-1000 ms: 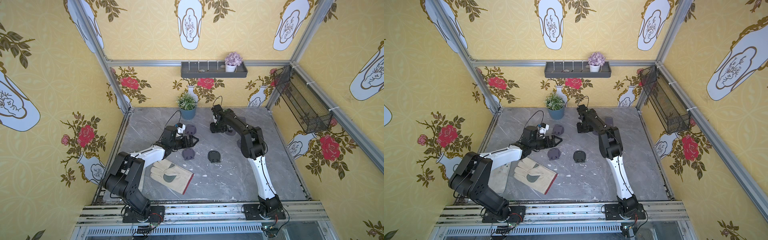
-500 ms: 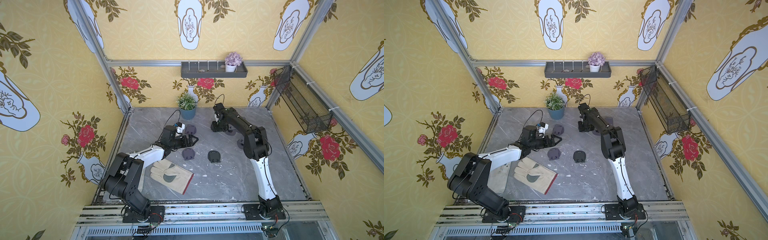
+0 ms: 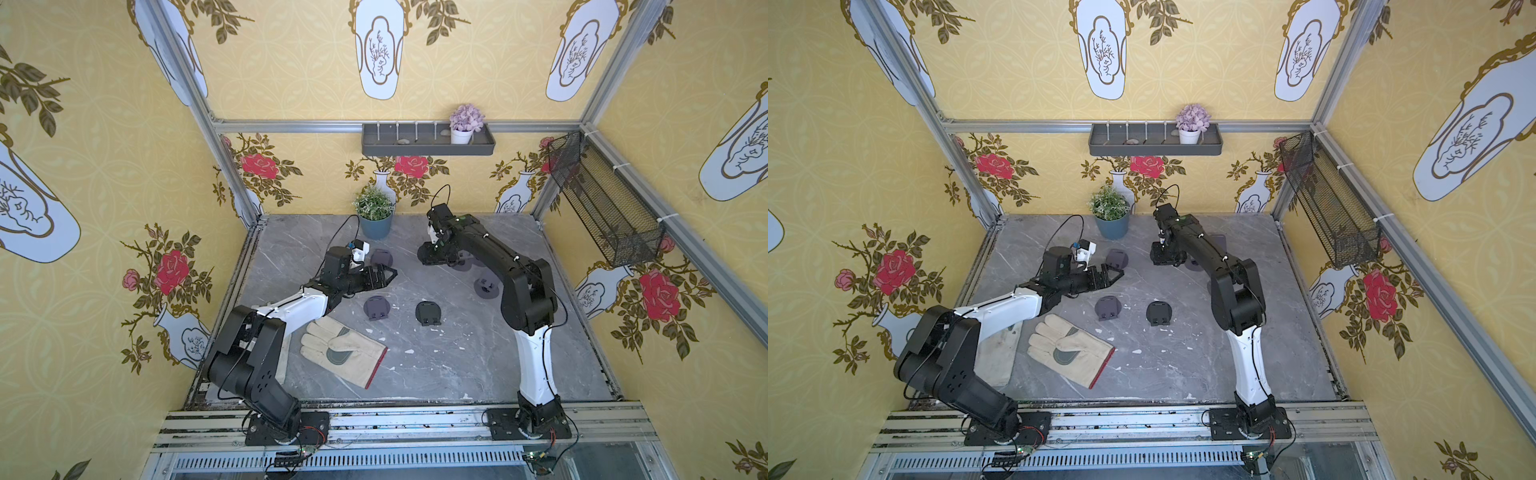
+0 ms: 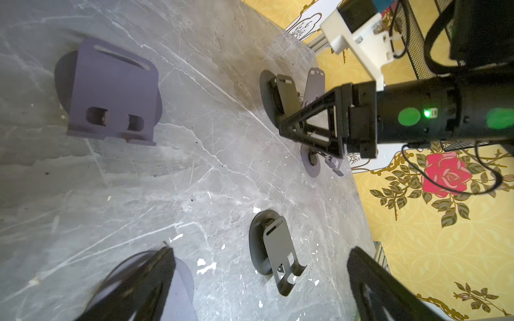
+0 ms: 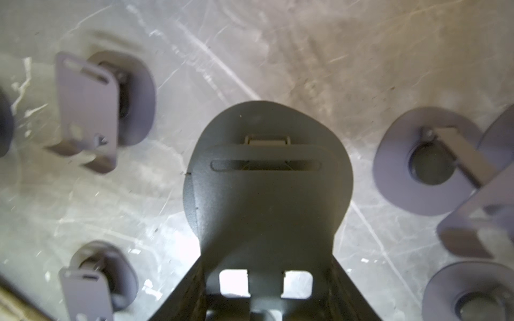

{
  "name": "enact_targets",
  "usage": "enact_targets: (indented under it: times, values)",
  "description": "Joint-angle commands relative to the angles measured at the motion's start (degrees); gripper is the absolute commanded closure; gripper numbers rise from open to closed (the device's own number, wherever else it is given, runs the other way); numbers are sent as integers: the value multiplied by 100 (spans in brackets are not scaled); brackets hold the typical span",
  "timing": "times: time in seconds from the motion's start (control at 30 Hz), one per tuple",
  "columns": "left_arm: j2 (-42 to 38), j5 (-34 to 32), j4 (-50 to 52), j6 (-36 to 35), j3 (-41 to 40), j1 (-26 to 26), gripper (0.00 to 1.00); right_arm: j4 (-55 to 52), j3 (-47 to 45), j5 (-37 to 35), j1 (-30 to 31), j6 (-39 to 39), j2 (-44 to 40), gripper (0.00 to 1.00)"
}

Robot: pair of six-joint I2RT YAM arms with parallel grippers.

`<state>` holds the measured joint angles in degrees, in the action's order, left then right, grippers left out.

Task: Open the phone stand
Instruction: Pick up the phone stand at the center of the board, then open the phone stand.

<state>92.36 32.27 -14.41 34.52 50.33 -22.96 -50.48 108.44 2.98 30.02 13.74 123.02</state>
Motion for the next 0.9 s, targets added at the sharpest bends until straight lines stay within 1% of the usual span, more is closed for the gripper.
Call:
enact_targets:
  times: [0.0,0.13,0.17,0.23,0.27,0.3,0.33,0.37,0.87]
  values:
    - [114,134,-156,86,94,36,1,186,-244,133,123,165,-285,61]
    - [250,281,-287,218,226,79,6,292,-569,190,326,208,-637,61]
    - [302,336,-320,265,253,90,9,299,-636,192,379,214,-718,61]
    - [397,438,-404,334,300,111,16,327,-755,195,467,257,-851,61]
    - [442,484,-432,331,318,123,22,360,-818,224,513,286,-921,61]
    - [483,550,-490,336,329,141,32,396,-887,245,561,290,-984,60]
    - [525,598,-537,502,336,149,42,420,-924,244,606,296,-1023,60]
    - [570,629,-552,527,362,145,46,429,-960,239,651,304,-1057,59]
    - [810,822,-763,547,342,178,50,567,-941,353,1155,282,-1223,58]
